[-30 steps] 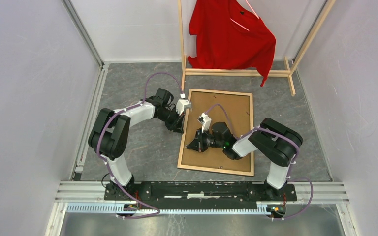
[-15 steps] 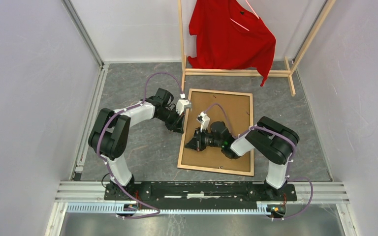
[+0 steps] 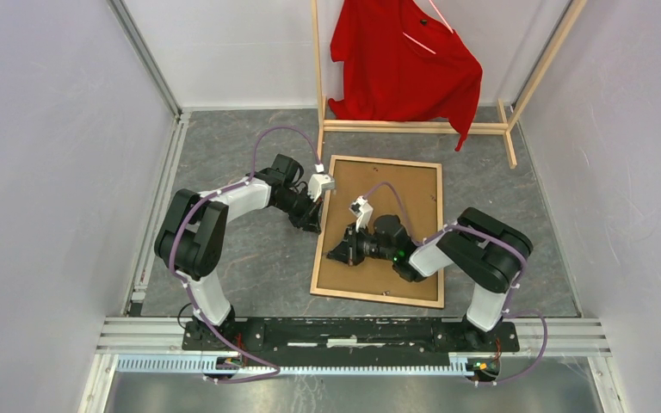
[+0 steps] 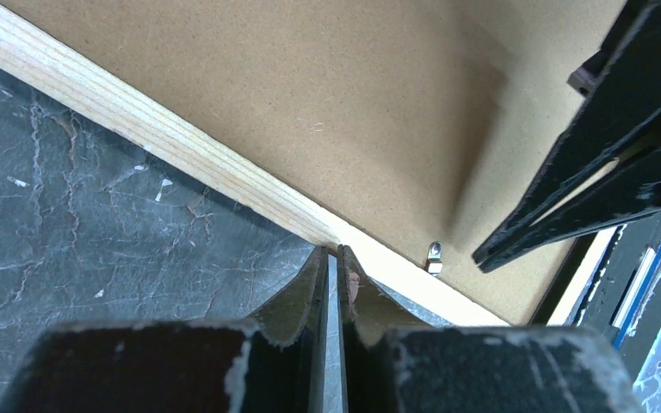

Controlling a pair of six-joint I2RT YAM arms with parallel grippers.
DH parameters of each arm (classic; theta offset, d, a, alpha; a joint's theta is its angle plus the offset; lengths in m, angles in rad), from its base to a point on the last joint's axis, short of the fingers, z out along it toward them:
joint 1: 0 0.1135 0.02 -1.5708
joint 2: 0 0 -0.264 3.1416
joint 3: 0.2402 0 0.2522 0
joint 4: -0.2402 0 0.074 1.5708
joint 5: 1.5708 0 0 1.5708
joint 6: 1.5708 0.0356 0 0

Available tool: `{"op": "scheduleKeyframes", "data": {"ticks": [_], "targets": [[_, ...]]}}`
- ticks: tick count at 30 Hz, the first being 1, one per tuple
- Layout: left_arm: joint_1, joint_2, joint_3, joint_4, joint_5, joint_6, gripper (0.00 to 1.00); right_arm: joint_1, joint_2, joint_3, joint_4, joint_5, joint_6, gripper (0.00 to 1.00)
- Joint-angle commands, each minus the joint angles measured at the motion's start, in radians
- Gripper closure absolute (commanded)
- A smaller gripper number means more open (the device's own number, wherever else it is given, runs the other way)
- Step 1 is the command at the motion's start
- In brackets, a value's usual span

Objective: Put the photo into the frame
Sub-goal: Install the photo frame at the center of the board.

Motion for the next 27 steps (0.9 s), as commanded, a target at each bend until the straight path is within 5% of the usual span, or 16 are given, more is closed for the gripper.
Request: {"op": "scheduleKeyframes", "data": {"ticks": [1, 27], "targets": [[-0.007, -0.012, -0.001, -0.022, 0.012, 0.020, 0.87, 0.000, -0.071, -0.042, 0.090, 0.002, 0.022, 0.96], [-0.007, -0.010, 0.004, -0.029, 0.011, 0.021, 0.89, 0.021, 0.053, 0.046, 0.014, 0.061, 0.011, 0.98]]}}
